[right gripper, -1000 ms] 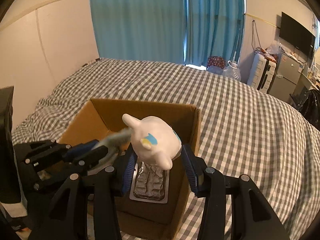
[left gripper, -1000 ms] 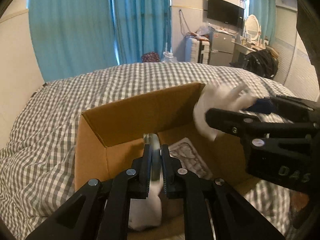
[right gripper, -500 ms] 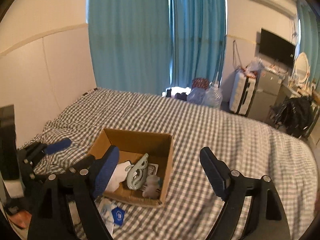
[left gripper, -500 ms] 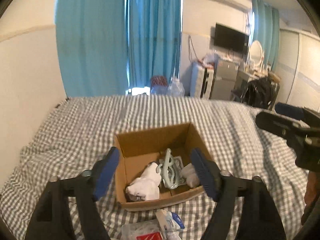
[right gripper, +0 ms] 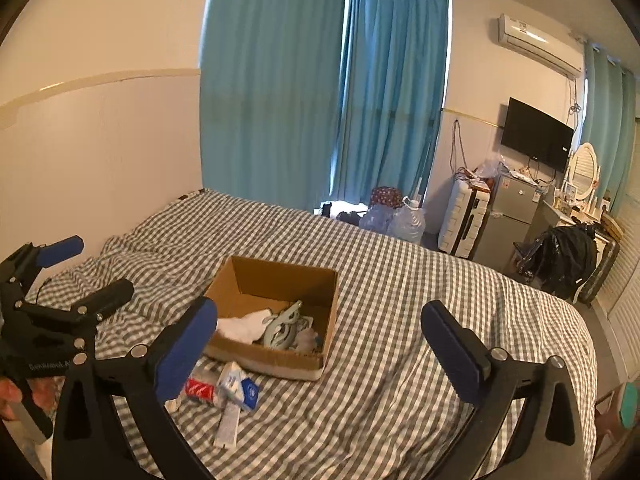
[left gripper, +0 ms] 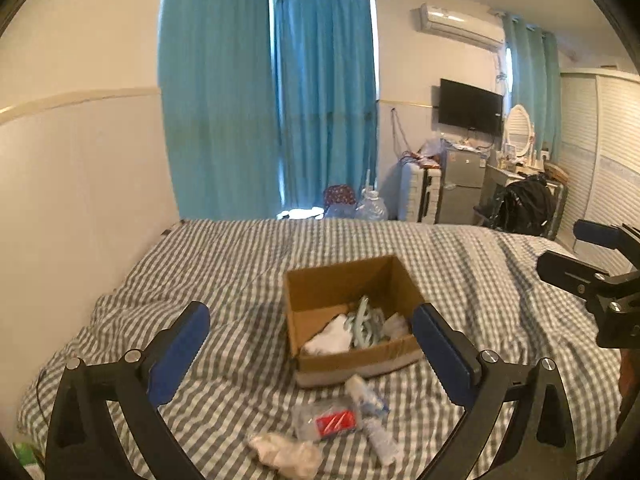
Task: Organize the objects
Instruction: 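Move both tools back toward the remaining items, then grasp the cream lace cloth with the left tool while the right tool grasps the toothpaste tube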
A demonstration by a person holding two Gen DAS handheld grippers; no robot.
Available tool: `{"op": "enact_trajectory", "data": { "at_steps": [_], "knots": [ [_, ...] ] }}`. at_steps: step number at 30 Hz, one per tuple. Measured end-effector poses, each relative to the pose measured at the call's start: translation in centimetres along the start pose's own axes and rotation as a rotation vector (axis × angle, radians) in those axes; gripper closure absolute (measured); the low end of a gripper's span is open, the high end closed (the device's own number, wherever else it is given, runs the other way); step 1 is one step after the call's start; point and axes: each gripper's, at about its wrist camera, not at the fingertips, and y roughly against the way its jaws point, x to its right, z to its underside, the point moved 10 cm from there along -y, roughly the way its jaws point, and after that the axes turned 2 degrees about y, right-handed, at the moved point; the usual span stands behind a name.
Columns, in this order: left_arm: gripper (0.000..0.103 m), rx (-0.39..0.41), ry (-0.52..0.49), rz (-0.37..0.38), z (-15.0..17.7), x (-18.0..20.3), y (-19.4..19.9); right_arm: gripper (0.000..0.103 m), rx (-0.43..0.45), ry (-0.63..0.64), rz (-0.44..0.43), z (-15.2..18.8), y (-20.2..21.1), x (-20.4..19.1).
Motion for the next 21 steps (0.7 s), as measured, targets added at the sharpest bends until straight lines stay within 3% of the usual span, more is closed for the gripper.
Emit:
{"op": "enact_trajectory", "data": {
  "at_steps": [7,12,17,20,21],
  "knots": [
    [0.000,-0.099,0.034,-0.064,7.7,-2.4,-3.3,0.001,-0.052,0.003,-0.027,5.1,-1.8,-2.6],
    [0.000,-0.187,0.017,-0.117,13.7,-3.2,-6.6,0.001,-0.146,0.000,-0.055,10.4,-6.0,-4.9],
    [0.001,-0.305,0.020,-0.122,19.8,-3.8,-10.2,0.001,-0.258,-0.005,-0.085,15.6,-11.0,-6.7],
    [0.016,-0.373,0.009,-0.127,21.6,-4.0,-12.0,0.005,-0.323,-0.009,-0.106,18.1,-13.6,-7.9],
    [0.021,-0.393,0.003,-0.125,22.2,-4.0,-12.3,0.011,-0.344,-0.009,-0.117,18.7,-14.3,-8.4]
  ]
}}
